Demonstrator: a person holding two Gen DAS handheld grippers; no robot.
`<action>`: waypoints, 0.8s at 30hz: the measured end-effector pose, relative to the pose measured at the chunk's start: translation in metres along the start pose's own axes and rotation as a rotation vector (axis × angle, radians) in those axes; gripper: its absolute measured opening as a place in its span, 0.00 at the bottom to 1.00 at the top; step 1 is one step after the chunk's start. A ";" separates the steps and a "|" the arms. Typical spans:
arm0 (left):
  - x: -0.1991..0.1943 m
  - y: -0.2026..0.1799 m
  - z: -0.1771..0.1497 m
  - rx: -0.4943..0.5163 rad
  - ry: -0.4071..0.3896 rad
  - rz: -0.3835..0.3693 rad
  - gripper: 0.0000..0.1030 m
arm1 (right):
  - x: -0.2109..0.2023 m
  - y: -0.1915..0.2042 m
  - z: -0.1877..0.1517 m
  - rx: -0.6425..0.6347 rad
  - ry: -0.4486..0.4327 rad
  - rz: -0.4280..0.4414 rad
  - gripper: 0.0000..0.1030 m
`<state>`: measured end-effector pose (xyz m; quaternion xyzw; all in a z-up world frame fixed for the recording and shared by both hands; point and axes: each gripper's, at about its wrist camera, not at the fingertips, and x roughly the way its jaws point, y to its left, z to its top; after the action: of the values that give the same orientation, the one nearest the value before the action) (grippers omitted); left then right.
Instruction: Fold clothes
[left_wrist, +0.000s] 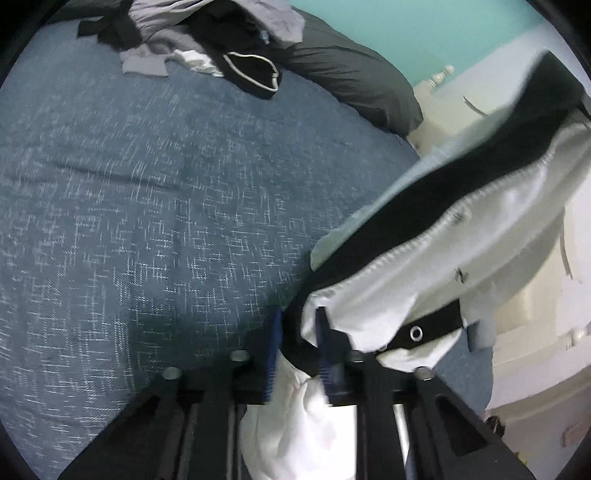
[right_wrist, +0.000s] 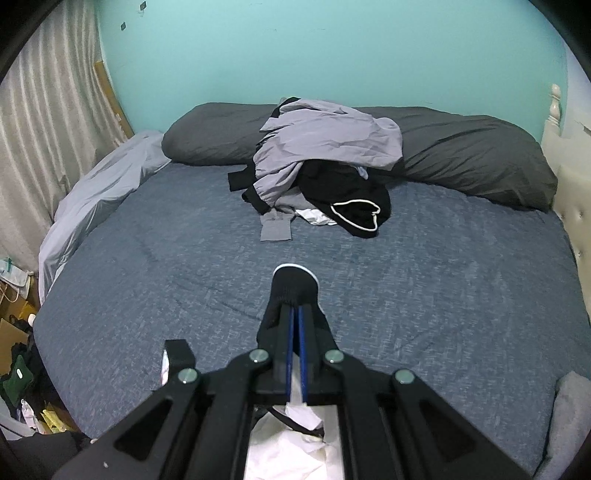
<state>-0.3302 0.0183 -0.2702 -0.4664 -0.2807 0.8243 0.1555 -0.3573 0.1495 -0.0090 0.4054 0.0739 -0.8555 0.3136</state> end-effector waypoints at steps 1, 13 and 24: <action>0.001 0.001 0.000 -0.005 0.001 -0.005 0.08 | 0.000 0.000 0.000 -0.001 -0.001 0.000 0.02; -0.020 -0.004 0.004 0.039 -0.032 0.016 0.04 | -0.009 -0.007 -0.006 0.012 -0.013 -0.003 0.02; -0.151 -0.026 0.042 0.114 -0.196 0.116 0.04 | -0.072 0.000 -0.005 0.011 -0.090 0.017 0.02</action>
<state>-0.2886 -0.0526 -0.1346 -0.3893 -0.2199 0.8882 0.1059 -0.3195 0.1855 0.0408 0.3686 0.0517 -0.8706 0.3217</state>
